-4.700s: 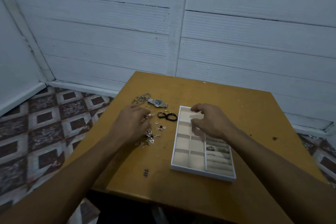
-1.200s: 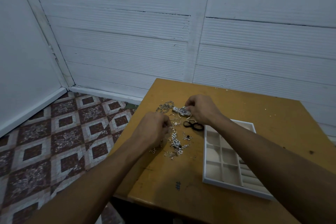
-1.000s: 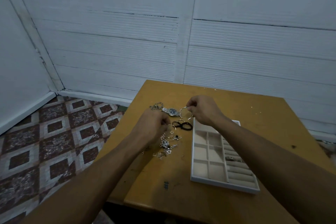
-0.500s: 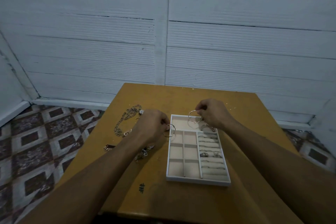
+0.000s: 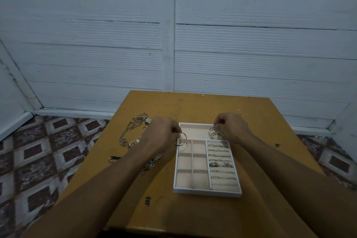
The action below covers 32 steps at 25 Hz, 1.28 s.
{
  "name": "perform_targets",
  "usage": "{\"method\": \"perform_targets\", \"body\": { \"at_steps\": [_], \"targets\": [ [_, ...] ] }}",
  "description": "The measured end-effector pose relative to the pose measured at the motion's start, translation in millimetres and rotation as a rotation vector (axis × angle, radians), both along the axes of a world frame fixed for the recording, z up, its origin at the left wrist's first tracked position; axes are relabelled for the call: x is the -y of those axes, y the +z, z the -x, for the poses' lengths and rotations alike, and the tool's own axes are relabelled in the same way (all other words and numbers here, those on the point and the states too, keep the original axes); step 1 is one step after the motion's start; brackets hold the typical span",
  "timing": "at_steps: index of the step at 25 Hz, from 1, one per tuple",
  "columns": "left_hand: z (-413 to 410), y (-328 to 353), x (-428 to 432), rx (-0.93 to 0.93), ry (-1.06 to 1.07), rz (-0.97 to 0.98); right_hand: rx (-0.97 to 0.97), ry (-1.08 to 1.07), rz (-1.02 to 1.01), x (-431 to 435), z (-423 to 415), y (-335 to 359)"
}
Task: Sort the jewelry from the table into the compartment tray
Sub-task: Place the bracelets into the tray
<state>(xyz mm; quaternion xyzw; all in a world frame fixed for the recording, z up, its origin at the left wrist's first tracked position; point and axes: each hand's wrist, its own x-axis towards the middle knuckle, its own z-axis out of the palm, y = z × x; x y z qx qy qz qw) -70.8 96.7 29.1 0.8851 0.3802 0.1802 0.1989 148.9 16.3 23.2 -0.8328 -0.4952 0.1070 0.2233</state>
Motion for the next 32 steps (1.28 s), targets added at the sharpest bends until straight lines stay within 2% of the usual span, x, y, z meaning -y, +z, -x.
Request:
{"method": "perform_targets", "body": {
  "at_steps": [4, 14, 18, 23, 32],
  "targets": [
    [-7.2, 0.2, 1.0, -0.012, -0.010, 0.004, 0.083, 0.003, 0.022, 3.4, -2.0, -6.6],
    [-44.6, -0.5, -3.0, -0.080, -0.040, 0.018, 0.443, 0.053, 0.086, 10.7, -16.2, -20.1],
    [-59.8, -4.3, -5.6, -0.098, -0.043, 0.016, 0.397, 0.049, 0.067, 11.1, -18.3, -22.9],
    [-83.8, -7.6, -3.2, -0.090, -0.029, 0.045, 0.200, 0.037, -0.042, 16.6, -27.5, -20.1],
    [-131.8, -20.3, 11.6, -0.123, 0.057, 0.043, 0.136, -0.020, -0.059, 45.2, -61.0, -26.6]
  ]
}}
